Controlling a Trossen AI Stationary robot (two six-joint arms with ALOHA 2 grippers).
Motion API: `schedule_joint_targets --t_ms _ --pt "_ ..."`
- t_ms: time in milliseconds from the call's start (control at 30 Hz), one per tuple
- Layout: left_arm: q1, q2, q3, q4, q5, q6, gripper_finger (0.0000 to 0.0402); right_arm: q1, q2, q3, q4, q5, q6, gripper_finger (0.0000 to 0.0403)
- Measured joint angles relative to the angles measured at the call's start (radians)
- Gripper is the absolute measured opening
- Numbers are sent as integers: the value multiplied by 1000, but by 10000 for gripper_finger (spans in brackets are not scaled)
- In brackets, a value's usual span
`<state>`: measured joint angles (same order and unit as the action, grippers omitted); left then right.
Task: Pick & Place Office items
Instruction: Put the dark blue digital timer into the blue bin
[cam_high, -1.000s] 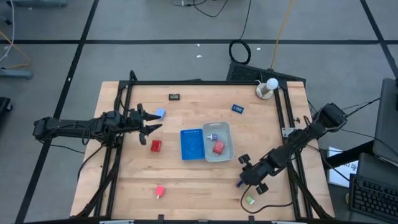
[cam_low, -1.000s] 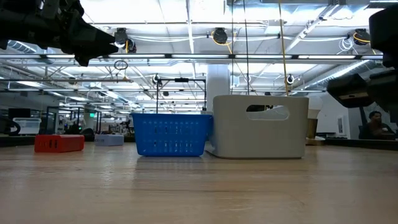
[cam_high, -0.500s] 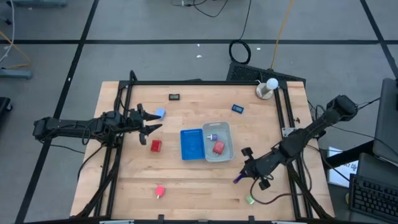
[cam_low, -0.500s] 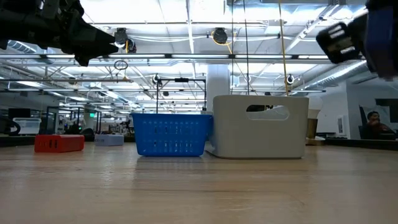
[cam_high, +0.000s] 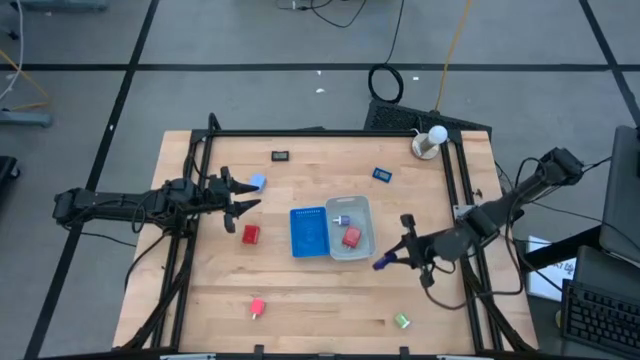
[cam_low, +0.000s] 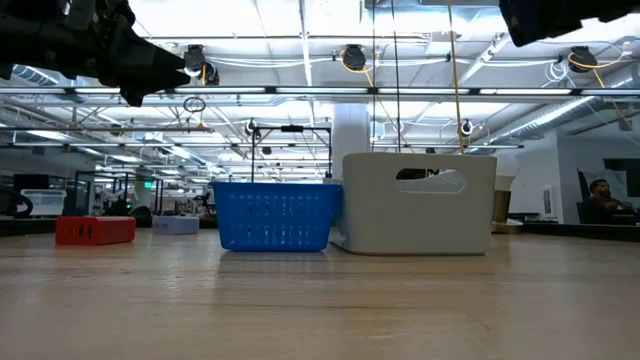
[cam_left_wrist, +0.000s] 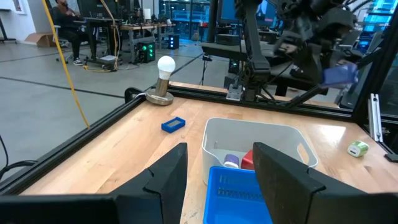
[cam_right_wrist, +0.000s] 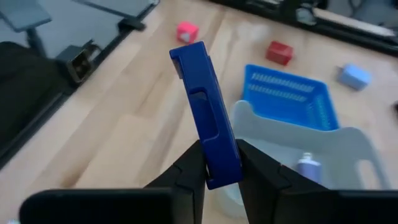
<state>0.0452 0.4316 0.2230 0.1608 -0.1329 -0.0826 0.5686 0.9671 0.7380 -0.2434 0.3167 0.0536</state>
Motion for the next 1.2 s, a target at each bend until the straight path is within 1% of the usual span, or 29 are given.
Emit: schedule_joint_targets --t_ms 133,367,500,633,767,933,1000,1100,1200 --pt "0 0 0 0 0 0 184 -77 -34 -6 -31 2 -30 60" --pt "0 0 0 32 0 -3 184 -265 -141 -114 55 -1 -127 74" --pt "0 0 0 32 0 -47 184 -377 -213 -202 180 -2 -173 66" --pt "0 0 0 26 1 -77 184 -461 -250 -287 388 -5 -200 63" --pt "0 0 0 26 -6 -32 184 -521 -248 -345 538 -11 -202 69" --pt "0 0 0 27 -7 -33 184 -570 -241 -375 624 -84 -197 67" --pt "0 1 0 35 -8 -32 184 -579 -232 -377 649 -95 -189 64" --pt "0 28 0 99 -36 -33 184 -591 -199 -378 681 -137 -181 63" --pt "0 92 0 233 -73 -50 184 -602 -158 -378 737 -183 -188 67"
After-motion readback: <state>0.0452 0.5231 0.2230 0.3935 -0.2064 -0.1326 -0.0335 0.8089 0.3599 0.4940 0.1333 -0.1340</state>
